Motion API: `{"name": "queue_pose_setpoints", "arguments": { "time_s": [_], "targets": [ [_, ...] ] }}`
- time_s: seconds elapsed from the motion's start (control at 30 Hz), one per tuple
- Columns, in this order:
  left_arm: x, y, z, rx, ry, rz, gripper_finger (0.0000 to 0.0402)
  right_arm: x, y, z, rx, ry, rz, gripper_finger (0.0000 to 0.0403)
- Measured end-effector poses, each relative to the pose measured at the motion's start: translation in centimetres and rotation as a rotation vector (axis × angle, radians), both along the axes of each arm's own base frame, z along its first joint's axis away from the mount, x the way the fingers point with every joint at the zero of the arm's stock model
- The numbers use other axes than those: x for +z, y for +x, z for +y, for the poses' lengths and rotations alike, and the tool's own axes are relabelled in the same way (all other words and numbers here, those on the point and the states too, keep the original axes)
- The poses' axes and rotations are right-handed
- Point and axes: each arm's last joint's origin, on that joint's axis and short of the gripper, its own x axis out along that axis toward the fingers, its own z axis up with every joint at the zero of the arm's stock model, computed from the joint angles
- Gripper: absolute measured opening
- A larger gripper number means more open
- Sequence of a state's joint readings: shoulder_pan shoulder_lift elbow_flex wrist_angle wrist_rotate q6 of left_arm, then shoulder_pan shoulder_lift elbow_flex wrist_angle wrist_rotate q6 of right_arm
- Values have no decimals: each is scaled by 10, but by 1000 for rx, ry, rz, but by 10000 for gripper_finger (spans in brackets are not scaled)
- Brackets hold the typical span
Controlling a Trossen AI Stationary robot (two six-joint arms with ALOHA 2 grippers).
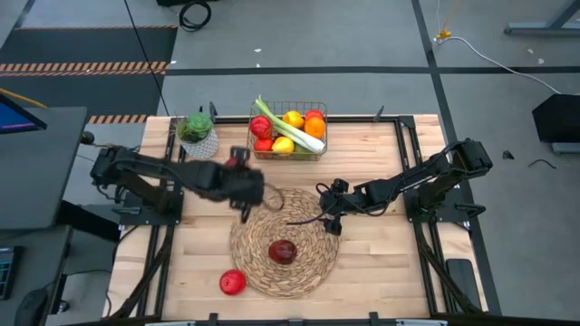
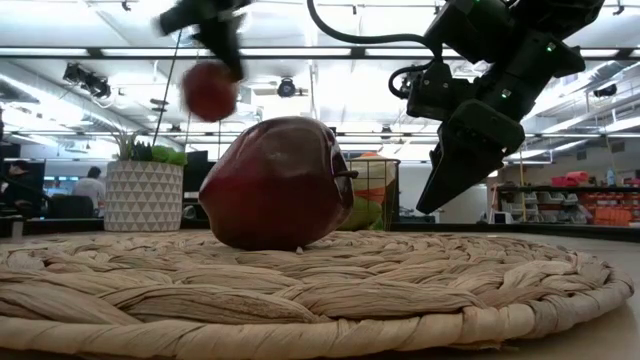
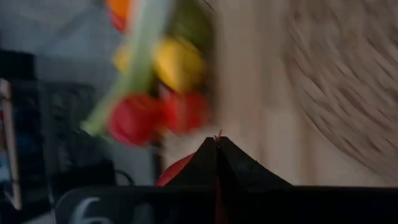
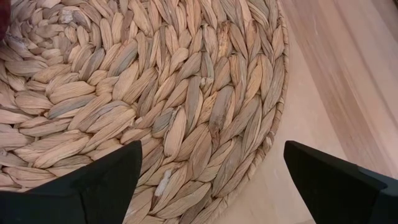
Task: Build produce basket
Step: Put the pomegranate into the wire basket
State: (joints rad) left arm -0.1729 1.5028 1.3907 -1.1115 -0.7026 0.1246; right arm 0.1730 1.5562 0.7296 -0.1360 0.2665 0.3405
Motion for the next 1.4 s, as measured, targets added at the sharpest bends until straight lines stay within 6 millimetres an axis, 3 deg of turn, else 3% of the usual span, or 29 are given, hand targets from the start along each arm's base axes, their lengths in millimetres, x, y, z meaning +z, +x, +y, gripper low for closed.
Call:
{"name": "queue_pose_setpoints", "arguments": {
  "time_s": [0.23,0.47,0.6,0.77,1.03,1.4],
  "targets": [
    [26,36,63,1,113,-254,5,0,0,0,-9,15,-1,397],
    [1,51,126,45,-20,-247,6,-3,-6,4,-36,37,51,397],
    [-8,63,142,59,-3,-293,6,-3,-6,5,-49,50,45,397],
    [-8,74,148,-7,61,-329,6,-2,-4,5,-71,59,24,397],
    [2,69,180,-5,97,-422,6,0,-1,6,-52,56,-14,397],
    [-37,79,245,-13,6,-540,7,1,2,4,-49,61,-39,397]
  ]
}}
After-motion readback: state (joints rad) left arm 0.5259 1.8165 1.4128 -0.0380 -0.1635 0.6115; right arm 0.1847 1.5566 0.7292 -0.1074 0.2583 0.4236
